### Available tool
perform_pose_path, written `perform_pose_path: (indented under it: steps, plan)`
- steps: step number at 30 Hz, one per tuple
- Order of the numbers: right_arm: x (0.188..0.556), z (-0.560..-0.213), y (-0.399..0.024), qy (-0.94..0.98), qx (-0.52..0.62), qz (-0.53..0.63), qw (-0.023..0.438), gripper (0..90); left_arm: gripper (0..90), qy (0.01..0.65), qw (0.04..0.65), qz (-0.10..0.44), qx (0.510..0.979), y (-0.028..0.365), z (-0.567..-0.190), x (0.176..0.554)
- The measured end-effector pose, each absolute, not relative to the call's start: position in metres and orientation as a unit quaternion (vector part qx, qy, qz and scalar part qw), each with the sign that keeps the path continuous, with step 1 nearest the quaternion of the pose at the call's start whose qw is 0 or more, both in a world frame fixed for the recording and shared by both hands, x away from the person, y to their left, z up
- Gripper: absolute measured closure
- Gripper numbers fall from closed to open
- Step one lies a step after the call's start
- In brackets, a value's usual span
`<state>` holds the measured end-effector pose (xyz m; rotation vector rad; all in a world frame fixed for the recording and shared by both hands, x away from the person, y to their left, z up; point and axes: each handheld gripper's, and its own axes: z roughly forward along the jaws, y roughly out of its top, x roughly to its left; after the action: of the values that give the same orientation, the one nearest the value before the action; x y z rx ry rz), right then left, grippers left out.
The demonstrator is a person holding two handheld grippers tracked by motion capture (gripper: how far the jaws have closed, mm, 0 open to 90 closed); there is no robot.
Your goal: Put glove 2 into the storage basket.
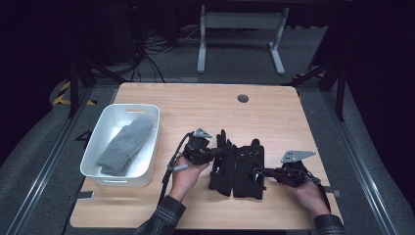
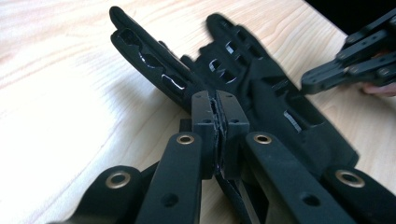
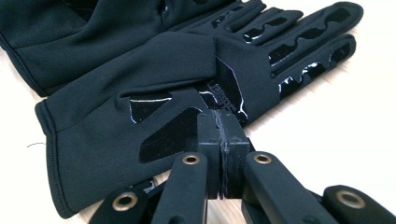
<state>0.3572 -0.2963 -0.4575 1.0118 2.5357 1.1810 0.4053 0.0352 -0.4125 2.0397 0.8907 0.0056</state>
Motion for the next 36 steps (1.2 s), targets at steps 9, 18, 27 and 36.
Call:
perform_pose_path:
  steps: [9,18,27,36]
  plan:
    - [0.359,-0.458,-0.276,0.851,0.324,0.409,0.067,90.0,87.9,0.340,0.455,-0.009,0.823,0.026,-0.403,0.404]
    - [0.363,-0.461,-0.259,0.857,0.312,0.406,0.063,90.0,87.9,0.330,0.457,-0.016,0.826,0.016,-0.401,0.404]
    - [0.366,-0.464,-0.247,0.859,0.303,0.410,0.055,90.0,87.9,0.321,0.462,-0.024,0.826,0.006,-0.403,0.403]
    - [0.369,-0.464,-0.221,0.868,0.279,0.407,0.062,90.0,87.9,0.319,0.459,-0.030,0.829,0.000,-0.407,0.403]
